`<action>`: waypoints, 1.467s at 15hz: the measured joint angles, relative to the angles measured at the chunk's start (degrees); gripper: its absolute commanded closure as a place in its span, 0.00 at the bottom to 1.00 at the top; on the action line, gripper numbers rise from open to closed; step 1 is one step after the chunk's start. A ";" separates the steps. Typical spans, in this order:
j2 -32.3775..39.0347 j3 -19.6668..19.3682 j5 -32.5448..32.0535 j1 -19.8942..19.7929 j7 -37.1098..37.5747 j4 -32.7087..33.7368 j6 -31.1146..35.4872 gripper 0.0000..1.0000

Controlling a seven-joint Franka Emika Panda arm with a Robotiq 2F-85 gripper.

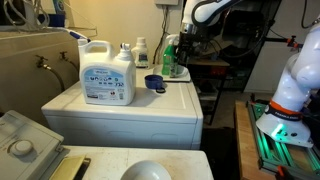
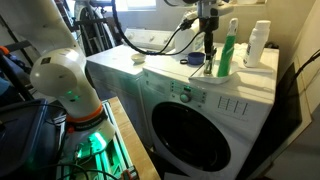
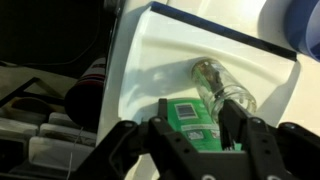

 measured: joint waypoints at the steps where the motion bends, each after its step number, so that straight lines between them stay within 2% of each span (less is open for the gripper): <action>1: 0.07 -0.18 0.35 0.08 0.46 0.20 0.83 0.35; 3: 0.09 -0.45 0.48 0.18 1.39 0.49 3.04 0.30; 4: 0.13 -0.52 0.52 0.18 1.70 0.55 4.50 0.31; 5: 0.22 -0.58 0.57 0.18 1.84 0.59 5.91 0.38; 6: 0.36 -0.64 0.67 0.19 1.98 0.61 7.09 0.38; 8: 0.70 -0.67 0.92 0.25 2.05 0.62 8.74 0.54; 9: 0.87 -0.67 1.21 0.32 2.06 0.62 9.27 0.55; 10: 0.99 -0.69 1.49 0.43 2.06 0.62 9.38 0.68; 11: 1.08 -0.69 1.71 0.53 2.06 0.62 9.39 0.77; 14: 1.38 -0.75 1.99 0.71 2.06 0.62 9.39 0.86; 15: 1.51 -0.77 2.02 0.73 2.06 0.62 9.39 0.94; 22: 1.27 -1.00 1.95 1.15 1.95 0.84 9.36 0.96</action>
